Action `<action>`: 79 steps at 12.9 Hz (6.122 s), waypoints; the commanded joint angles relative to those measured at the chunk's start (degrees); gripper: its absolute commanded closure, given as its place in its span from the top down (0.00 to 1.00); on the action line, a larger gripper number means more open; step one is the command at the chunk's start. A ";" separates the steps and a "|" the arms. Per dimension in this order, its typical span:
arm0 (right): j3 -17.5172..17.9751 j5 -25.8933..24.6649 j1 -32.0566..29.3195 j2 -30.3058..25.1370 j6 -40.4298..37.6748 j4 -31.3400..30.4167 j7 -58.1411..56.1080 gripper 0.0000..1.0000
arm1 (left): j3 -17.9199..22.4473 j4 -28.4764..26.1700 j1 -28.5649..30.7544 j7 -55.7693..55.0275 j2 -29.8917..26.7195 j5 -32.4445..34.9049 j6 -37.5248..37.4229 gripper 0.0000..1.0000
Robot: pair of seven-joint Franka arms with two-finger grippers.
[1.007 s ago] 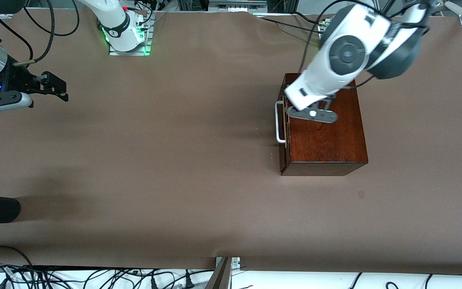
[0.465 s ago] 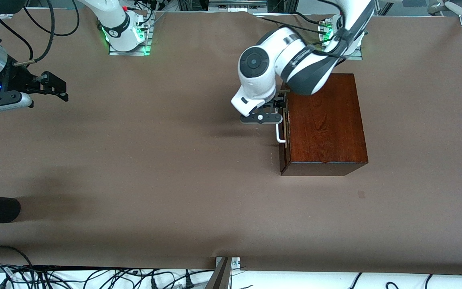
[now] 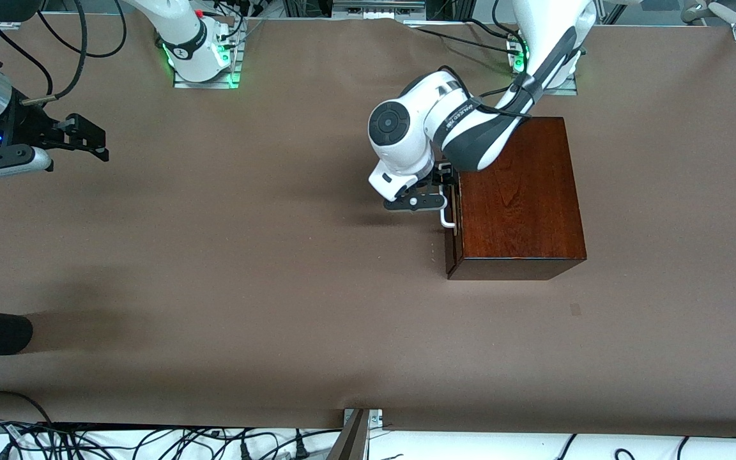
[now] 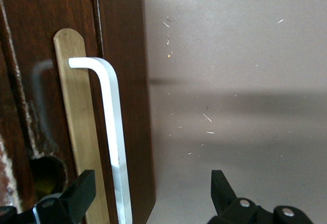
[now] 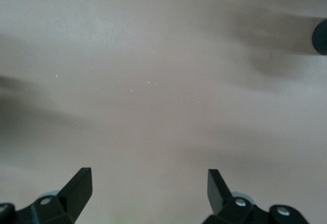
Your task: Open drawer, take yellow block, close drawer
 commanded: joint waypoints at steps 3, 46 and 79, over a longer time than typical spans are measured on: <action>0.10 -0.43 0.18 -0.60 -1.15 0.46 0.85 1.00 | 0.03 1.14 -0.31 -1.03 2.16 4.52 -0.59 1.00; 0.10 -0.34 0.27 -0.60 -1.23 0.46 0.76 1.00 | 9.43 13.09 -20.53 -8.68 13.34 7.15 9.18 1.00; 17.68 -1.31 27.85 18.53 9.91 11.60 -3.89 1.00 | 26.57 -8.70 16.38 50.29 -35.62 -18.76 -5.34 1.00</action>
